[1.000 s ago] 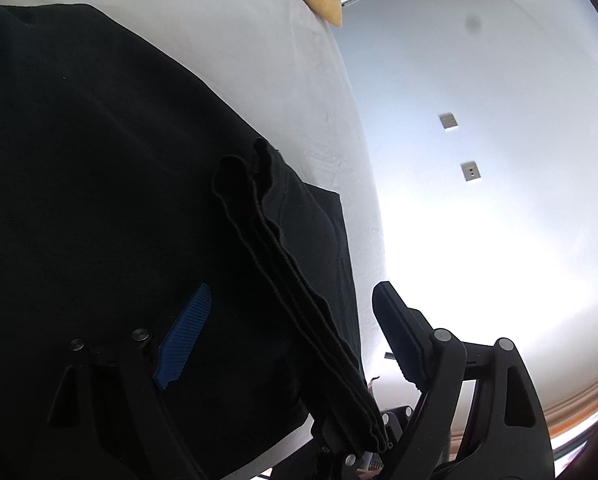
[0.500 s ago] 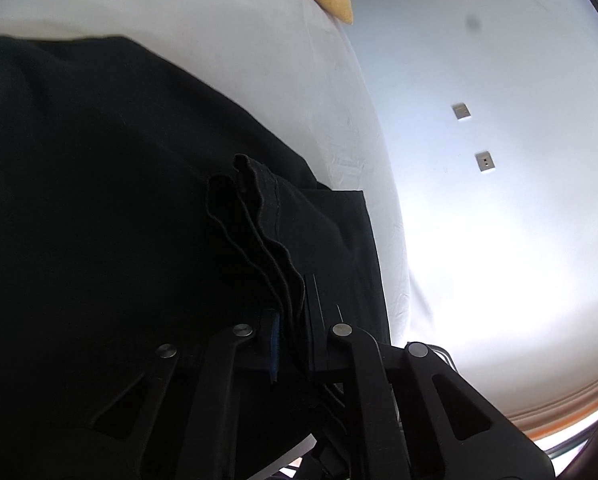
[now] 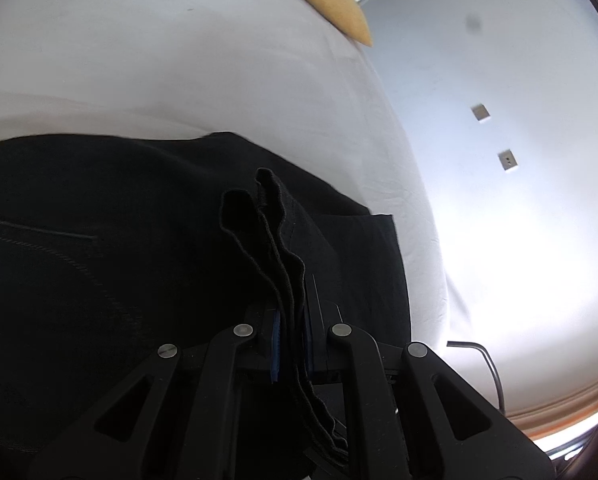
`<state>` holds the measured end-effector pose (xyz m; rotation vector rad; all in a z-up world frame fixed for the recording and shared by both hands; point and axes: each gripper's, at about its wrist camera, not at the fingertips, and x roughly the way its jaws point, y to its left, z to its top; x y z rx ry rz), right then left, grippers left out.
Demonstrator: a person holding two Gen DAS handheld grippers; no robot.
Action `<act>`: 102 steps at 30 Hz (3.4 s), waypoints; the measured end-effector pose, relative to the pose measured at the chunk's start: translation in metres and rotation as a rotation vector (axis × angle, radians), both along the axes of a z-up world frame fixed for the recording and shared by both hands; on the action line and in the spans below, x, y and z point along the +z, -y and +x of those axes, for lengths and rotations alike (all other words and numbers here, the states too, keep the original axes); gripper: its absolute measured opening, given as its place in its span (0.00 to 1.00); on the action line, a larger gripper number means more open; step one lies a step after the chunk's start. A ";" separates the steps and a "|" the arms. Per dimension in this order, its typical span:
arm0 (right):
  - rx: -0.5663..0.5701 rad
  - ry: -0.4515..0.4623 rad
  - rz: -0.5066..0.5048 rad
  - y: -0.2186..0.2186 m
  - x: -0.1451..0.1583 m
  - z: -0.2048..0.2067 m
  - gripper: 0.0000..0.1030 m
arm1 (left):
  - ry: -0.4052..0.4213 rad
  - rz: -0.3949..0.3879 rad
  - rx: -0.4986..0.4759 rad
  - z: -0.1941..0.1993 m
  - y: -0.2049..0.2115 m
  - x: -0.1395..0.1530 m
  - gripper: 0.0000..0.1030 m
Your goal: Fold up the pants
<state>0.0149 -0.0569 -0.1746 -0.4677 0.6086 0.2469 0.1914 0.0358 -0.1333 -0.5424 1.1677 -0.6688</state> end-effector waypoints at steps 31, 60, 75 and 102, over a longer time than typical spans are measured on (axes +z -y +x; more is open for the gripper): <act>-0.091 -0.535 1.066 0.256 -0.002 0.086 0.11 | 0.366 0.582 -0.095 -0.102 0.032 -0.018 0.12; -0.176 -0.779 1.210 0.254 -0.084 0.028 0.00 | 0.400 0.546 -0.033 -0.113 0.033 -0.036 0.11; -0.194 -0.711 1.246 0.252 -0.087 0.026 0.00 | 0.304 0.014 0.486 -0.219 -0.137 0.005 0.88; -0.241 -0.711 1.245 0.252 -0.086 0.029 0.00 | -0.032 -0.517 0.834 -0.235 -0.263 -0.092 0.88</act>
